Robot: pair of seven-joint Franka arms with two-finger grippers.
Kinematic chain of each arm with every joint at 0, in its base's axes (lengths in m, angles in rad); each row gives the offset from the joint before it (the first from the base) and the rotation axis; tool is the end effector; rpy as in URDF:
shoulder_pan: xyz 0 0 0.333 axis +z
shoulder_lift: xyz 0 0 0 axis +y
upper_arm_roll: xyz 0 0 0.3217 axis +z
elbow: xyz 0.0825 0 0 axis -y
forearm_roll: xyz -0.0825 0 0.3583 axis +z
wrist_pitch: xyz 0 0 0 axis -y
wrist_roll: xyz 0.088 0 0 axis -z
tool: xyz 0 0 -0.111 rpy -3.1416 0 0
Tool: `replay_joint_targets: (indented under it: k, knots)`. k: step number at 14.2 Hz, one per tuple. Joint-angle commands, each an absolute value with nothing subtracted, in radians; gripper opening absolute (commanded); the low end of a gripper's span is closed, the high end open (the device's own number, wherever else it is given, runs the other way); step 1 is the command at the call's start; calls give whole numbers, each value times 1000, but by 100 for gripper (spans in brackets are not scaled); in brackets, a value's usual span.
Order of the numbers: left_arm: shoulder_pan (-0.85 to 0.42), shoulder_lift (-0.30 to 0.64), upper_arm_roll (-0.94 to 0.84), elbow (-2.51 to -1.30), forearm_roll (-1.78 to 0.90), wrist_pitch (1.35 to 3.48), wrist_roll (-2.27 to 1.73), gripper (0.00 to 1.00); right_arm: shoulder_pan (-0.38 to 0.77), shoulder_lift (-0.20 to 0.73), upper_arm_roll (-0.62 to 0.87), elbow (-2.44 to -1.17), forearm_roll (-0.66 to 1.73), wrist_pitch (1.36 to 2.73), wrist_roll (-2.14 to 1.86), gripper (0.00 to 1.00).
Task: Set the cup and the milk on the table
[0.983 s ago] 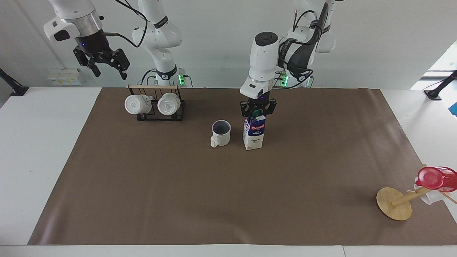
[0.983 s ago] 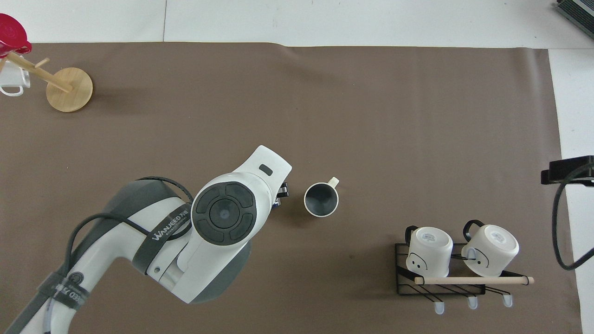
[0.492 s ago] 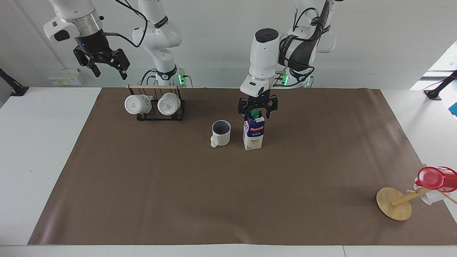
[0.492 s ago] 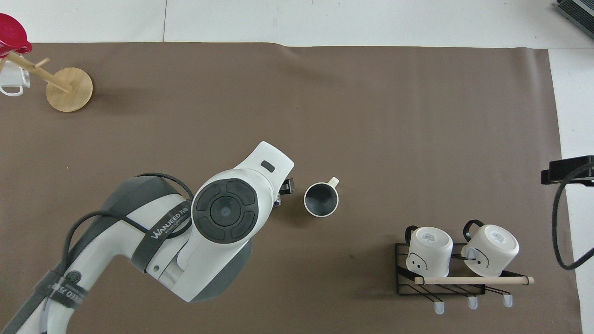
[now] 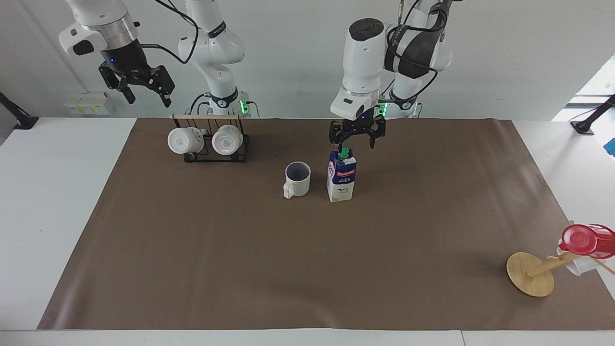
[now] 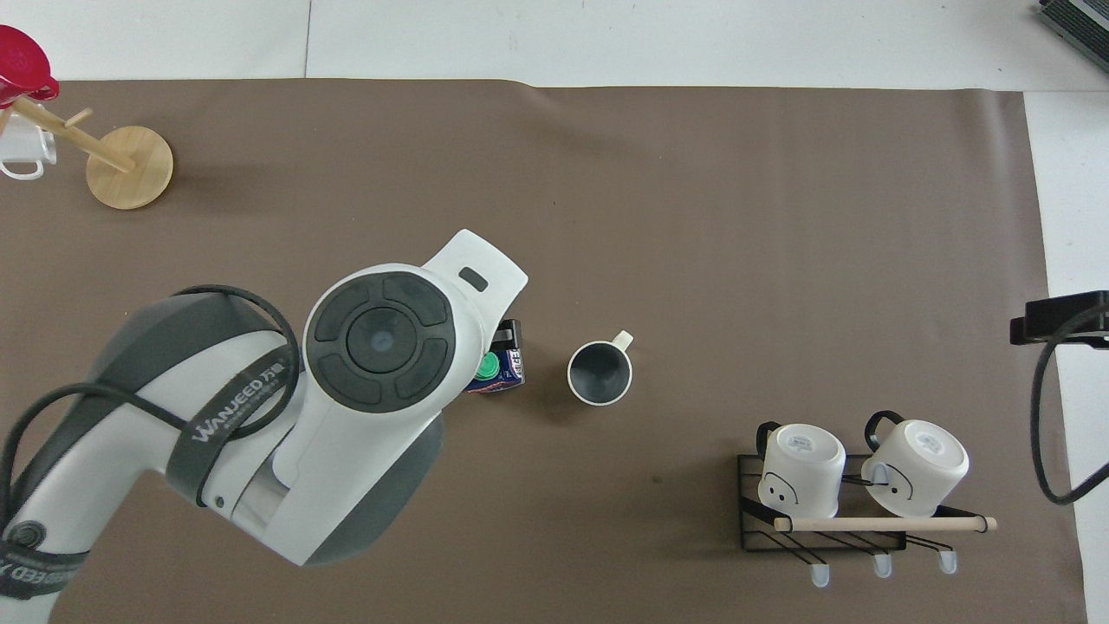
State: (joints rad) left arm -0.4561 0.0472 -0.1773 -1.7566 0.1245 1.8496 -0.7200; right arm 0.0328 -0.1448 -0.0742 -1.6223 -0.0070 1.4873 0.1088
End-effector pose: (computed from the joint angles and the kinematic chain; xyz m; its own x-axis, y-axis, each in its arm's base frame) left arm 0.4571 -0.3207 0.5421 0.9928 0.0521 0.1079 0.0583 -0.9968 -0.0551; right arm 0.4729 -0.0236 0.6684 0.9887 -0.1495 0.0089 -0.1495 -0.9887 -0.0047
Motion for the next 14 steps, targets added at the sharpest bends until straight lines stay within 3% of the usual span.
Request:
replay_joint_targets:
  k: [1,5,14]
  knots:
    - [-387,19,-169,-1706,91,1758,-599,100,28,-160,-67,-1637,-2,1479,118,100]
    - [-287,8,-167,-1640,84,1657,-454,100,28,-160,-67,-1637,-2,1479,118,100]
    - [-49,-25,-163,-1620,32,1597,-177,100,28,-160,-67,-1637,-2,1479,118,100]
